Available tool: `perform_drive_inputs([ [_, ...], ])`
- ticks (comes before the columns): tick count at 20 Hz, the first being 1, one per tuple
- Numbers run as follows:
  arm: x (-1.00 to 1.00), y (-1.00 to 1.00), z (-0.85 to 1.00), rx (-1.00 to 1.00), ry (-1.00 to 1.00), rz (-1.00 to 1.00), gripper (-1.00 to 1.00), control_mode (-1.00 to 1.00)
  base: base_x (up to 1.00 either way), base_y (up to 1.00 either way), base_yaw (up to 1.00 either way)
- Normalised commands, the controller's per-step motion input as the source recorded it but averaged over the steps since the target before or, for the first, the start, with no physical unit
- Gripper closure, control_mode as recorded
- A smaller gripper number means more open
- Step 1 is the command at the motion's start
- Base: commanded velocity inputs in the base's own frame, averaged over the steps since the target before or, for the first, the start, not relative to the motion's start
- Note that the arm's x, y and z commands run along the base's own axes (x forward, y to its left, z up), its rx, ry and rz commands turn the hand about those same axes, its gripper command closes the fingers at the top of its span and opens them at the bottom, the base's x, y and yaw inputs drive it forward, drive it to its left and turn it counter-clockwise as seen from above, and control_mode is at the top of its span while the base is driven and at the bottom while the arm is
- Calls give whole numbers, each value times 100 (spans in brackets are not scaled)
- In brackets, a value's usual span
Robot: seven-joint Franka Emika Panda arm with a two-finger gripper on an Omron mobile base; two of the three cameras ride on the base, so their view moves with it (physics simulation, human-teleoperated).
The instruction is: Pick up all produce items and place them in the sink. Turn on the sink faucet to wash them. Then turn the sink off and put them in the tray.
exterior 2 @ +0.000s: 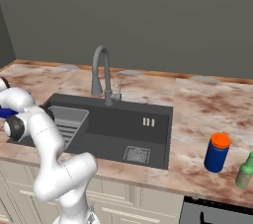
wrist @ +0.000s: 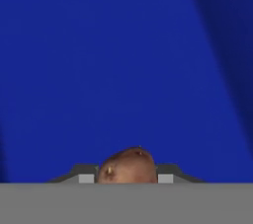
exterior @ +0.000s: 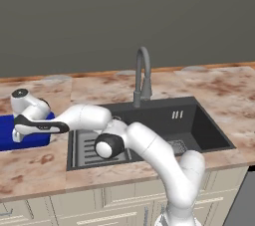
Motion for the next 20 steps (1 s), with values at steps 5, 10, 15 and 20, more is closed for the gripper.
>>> perform_drive_inputs([
  [5,11,8,-9,0,2,8,-100,-100,0,0,0],
  [10,0,0,0,0,1,6,-100,-100,0,0,0],
  [15,0,0,12,0,1,2,-100,-100,0,0,0],
  [20,0,0,29,0,4,0,-100,-100,0,0,0],
])
